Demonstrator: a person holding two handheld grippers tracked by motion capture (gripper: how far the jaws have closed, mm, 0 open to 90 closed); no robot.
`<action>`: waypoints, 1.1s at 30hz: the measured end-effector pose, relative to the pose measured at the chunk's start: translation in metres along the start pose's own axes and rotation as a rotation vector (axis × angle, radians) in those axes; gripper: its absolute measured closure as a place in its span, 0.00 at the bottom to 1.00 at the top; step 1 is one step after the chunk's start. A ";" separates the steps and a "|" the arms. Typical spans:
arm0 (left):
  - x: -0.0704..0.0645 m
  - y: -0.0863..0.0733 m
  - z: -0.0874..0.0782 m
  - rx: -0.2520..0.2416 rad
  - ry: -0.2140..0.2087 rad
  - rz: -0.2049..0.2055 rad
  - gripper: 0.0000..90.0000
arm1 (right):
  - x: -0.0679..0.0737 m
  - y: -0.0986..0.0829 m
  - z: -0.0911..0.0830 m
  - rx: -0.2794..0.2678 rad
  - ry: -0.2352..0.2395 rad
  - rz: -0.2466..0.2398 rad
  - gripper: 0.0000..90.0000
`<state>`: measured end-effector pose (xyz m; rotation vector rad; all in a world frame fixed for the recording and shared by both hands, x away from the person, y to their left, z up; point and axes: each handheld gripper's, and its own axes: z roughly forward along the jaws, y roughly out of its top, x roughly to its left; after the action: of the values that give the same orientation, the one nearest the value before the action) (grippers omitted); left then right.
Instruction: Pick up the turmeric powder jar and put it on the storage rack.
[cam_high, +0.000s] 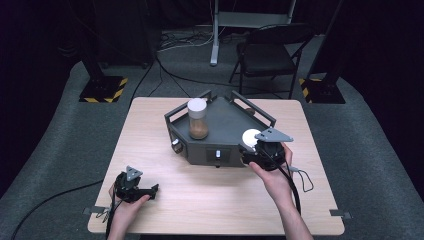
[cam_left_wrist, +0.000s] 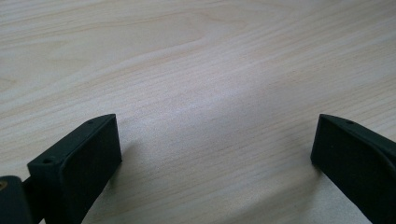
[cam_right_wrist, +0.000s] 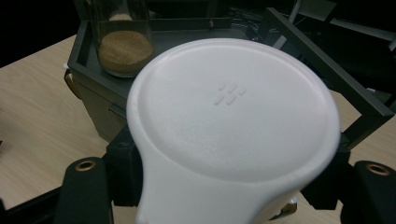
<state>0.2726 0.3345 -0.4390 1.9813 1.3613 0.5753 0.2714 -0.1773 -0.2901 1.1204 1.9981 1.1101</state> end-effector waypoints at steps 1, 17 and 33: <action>0.000 0.000 0.000 0.000 0.000 0.000 0.02 | 0.000 0.000 0.000 -0.001 -0.001 0.000 0.33; 0.000 0.000 0.000 0.000 0.000 0.000 0.02 | -0.003 0.006 0.002 0.000 -0.002 0.002 0.33; 0.000 0.000 0.000 0.000 0.000 0.000 0.02 | -0.002 0.013 0.001 -0.011 -0.001 -0.003 0.33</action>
<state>0.2726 0.3346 -0.4389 1.9816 1.3609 0.5751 0.2781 -0.1754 -0.2790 1.1117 1.9897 1.1177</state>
